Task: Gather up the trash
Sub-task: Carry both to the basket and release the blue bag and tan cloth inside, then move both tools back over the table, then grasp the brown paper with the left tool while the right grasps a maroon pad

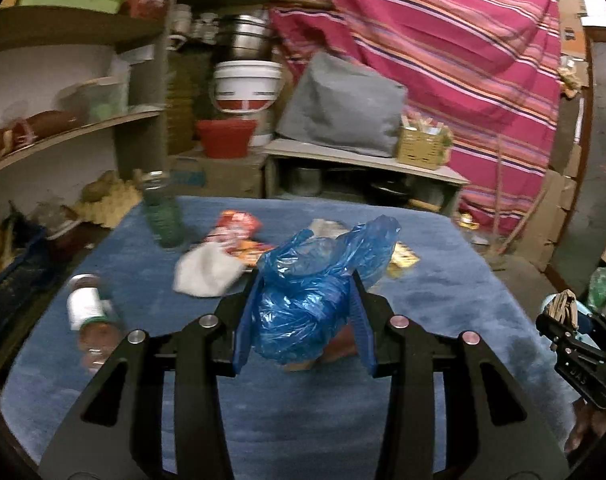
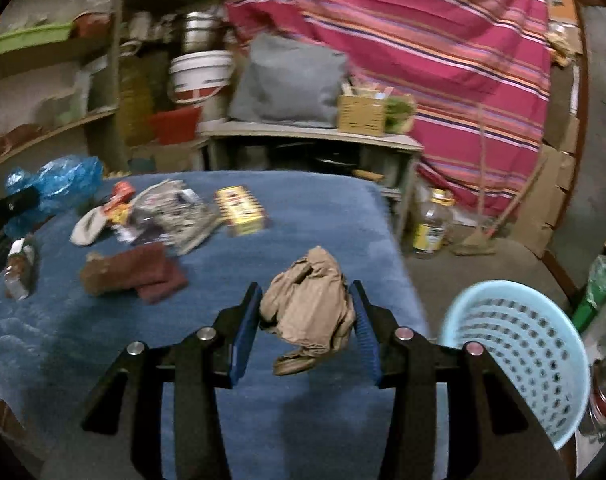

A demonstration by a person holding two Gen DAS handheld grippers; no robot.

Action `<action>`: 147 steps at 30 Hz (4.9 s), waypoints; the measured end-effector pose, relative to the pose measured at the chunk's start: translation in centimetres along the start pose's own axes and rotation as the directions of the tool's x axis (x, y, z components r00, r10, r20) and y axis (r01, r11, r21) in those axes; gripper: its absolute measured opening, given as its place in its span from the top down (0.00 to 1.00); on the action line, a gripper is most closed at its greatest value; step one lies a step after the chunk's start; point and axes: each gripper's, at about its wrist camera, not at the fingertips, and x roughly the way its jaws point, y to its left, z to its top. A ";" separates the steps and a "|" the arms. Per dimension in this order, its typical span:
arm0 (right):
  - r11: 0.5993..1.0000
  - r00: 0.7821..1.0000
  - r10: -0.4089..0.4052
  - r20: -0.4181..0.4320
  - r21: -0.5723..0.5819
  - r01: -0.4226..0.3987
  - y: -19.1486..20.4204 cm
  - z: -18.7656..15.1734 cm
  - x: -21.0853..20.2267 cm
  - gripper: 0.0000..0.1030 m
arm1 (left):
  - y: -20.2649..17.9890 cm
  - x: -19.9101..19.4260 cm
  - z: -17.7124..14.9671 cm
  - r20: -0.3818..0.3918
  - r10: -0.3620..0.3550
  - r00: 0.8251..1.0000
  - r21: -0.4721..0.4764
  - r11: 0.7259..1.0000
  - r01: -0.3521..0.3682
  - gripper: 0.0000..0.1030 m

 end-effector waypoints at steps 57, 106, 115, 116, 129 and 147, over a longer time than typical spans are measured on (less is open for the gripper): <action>0.920 0.956 -0.246 -0.160 0.273 0.283 -22.3 -5.8 1.2 0.52 | -22.5 3.6 -2.8 -0.052 -0.290 0.956 0.148 0.944 0.294 0.05; 0.993 0.993 -0.110 -0.053 0.036 0.112 1.5 0.9 5.1 0.10 | 2.1 10.7 -5.5 -0.287 -0.043 0.957 0.091 0.993 0.072 0.73; 0.999 0.998 -0.038 -0.055 -0.002 0.038 6.8 1.1 6.3 0.10 | 4.0 8.0 -3.7 -0.191 0.010 0.981 0.124 0.992 0.014 0.81; 1.000 0.998 -0.024 -0.058 -0.005 0.024 7.5 1.1 6.5 0.10 | 4.7 7.4 -3.4 -0.173 0.023 0.985 0.119 0.993 -0.002 0.81; 0.982 0.986 0.124 -0.108 -0.127 -0.137 18.0 0.6 9.1 0.06 | 14.2 3.6 -1.3 -0.063 0.140 0.988 -0.021 0.990 -0.142 0.81; 0.977 0.960 0.135 -0.246 -0.131 -0.171 19.3 0.2 12.5 0.15 | 16.7 3.7 -1.3 -0.071 0.164 0.984 -0.061 0.984 -0.169 0.80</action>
